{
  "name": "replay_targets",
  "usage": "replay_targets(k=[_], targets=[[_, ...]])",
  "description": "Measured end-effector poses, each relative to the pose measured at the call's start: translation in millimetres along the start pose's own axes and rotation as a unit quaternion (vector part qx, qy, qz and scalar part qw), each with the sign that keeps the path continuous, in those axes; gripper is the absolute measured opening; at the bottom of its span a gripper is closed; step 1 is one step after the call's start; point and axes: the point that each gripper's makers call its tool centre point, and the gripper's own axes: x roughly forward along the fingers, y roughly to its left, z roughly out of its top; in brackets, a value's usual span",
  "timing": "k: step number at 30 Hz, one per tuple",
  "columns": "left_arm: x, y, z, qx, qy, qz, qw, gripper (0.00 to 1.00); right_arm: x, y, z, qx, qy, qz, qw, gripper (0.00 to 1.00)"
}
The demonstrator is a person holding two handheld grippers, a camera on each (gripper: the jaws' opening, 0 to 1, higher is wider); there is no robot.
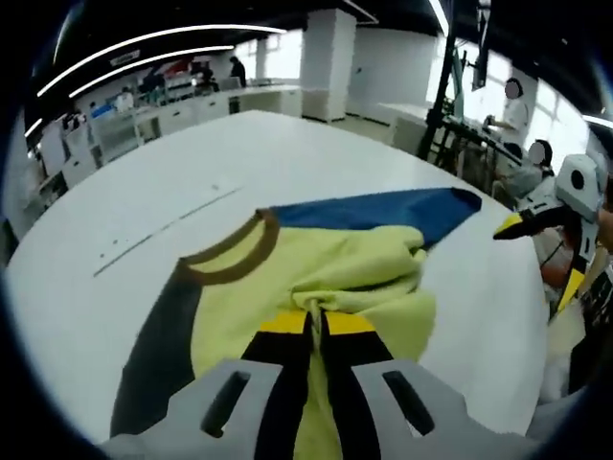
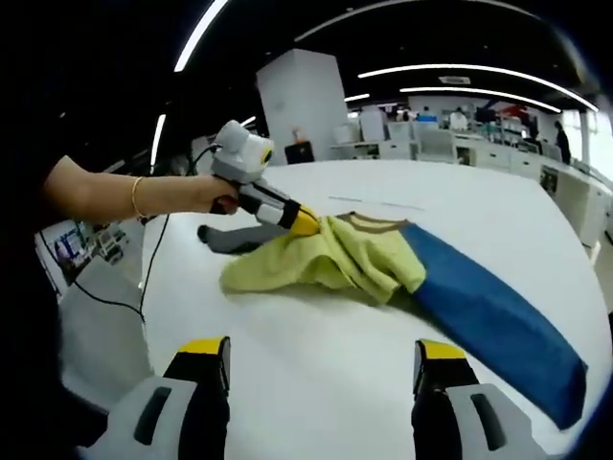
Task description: Fold the garment on the visible template until the final outline fits inside the template.
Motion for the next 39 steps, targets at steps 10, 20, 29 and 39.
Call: replay_targets(k=[10,20,29,39], targets=[[14.8,13.7,-13.1,-0.008,0.014,0.017,0.9997,0.02,14.3,-10.0,-1.5,0.017,0.006,-0.009,0.9998,0.62],[18.9,15.5,-26.1,-0.004,0.023,0.025,0.9994,0.03,25.2,-15.5,-1.0,0.032,0.006,-0.015,0.9994,0.53],[-1.1,17.2,-14.7,-0.004,0.0,0.023,0.9997,0.12,32.7,-13.4,-1.8,0.03,0.009,-0.01,0.9995,0.53],[-42.8,14.4,-10.6,-0.024,-0.037,0.013,0.999,0.29,40.1,-15.3,1.1,0.028,0.013,-0.012,0.9995,0.53]])
